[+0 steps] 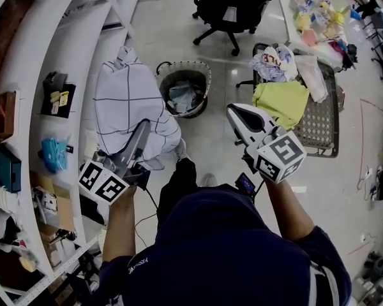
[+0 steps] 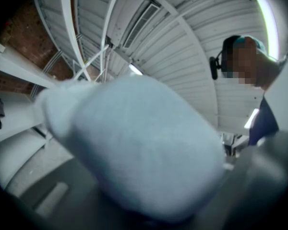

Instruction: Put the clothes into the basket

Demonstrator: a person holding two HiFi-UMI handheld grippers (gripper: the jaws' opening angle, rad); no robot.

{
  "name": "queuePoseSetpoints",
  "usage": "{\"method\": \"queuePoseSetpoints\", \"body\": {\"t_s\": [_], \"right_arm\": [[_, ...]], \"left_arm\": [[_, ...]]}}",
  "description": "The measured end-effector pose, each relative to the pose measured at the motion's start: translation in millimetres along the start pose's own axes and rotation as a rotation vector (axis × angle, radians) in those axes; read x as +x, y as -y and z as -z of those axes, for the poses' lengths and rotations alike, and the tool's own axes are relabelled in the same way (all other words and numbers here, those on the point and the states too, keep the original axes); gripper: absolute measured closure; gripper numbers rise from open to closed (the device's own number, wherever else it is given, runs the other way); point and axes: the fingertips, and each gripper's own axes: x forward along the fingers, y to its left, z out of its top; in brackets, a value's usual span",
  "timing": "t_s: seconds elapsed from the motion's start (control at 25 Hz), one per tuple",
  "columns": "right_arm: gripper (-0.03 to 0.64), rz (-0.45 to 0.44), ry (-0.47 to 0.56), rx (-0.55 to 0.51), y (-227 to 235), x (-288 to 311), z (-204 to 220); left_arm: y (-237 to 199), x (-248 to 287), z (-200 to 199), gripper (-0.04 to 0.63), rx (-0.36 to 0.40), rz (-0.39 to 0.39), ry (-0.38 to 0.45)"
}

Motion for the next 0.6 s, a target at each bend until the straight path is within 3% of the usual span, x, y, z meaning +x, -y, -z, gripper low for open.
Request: {"method": "queuePoseSetpoints", "body": {"t_s": [0.6], "right_arm": [[0.609,0.032,-0.102,0.056,43.5,160.3,-6.9]], "left_arm": [[-151.6,66.3,-14.6,0.48,-0.111,0.038,-0.104]]}}
